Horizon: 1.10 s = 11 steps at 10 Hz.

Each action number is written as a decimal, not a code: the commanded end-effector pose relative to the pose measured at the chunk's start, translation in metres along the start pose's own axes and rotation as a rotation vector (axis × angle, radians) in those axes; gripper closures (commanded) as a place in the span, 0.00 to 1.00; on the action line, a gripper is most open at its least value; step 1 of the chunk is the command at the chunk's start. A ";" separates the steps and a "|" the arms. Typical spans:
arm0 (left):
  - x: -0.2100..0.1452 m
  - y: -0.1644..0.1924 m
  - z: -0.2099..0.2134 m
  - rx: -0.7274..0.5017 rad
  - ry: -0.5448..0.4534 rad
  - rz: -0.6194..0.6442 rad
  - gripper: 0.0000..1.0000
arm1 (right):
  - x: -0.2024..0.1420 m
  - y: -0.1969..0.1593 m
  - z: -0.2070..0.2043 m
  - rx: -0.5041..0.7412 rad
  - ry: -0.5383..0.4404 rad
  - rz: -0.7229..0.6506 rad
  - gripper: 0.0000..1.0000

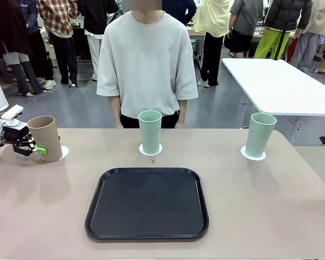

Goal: Place coasters on the table and set cups on them.
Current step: Take one Reusable plastic cup from the Flat Tray and place it on a coaster set by the human.

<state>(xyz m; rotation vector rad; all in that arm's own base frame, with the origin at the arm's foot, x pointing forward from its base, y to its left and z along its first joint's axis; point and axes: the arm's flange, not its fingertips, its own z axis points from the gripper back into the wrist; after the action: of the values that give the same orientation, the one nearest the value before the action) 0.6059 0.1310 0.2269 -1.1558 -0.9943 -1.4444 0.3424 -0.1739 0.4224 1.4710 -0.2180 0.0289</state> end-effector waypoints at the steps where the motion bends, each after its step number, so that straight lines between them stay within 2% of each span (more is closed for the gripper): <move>1: -0.001 0.005 0.010 -0.023 0.052 0.024 0.00 | 0.000 0.000 0.000 0.011 0.000 0.008 0.00; 4: 0.003 0.004 0.021 -0.029 0.104 0.037 0.00 | 0.000 0.000 0.000 0.011 0.000 0.008 0.00; 7: 0.026 -0.007 0.043 -0.024 0.259 -0.015 0.00 | 0.000 0.000 0.000 0.011 0.000 0.008 0.00; 10: 0.078 -0.032 0.063 0.010 0.388 -0.144 0.00 | 0.000 0.000 0.000 0.011 0.000 0.008 0.00; 11: 0.105 -0.047 0.064 0.030 0.493 -0.181 0.00 | 0.000 0.000 0.000 0.011 0.000 0.008 0.00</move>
<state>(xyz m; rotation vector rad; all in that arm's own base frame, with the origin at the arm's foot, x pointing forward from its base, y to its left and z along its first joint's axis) 0.5976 0.1933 0.3282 -0.7750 -0.7986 -1.6883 0.3425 -0.1737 0.4223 1.4710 -0.2175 0.0291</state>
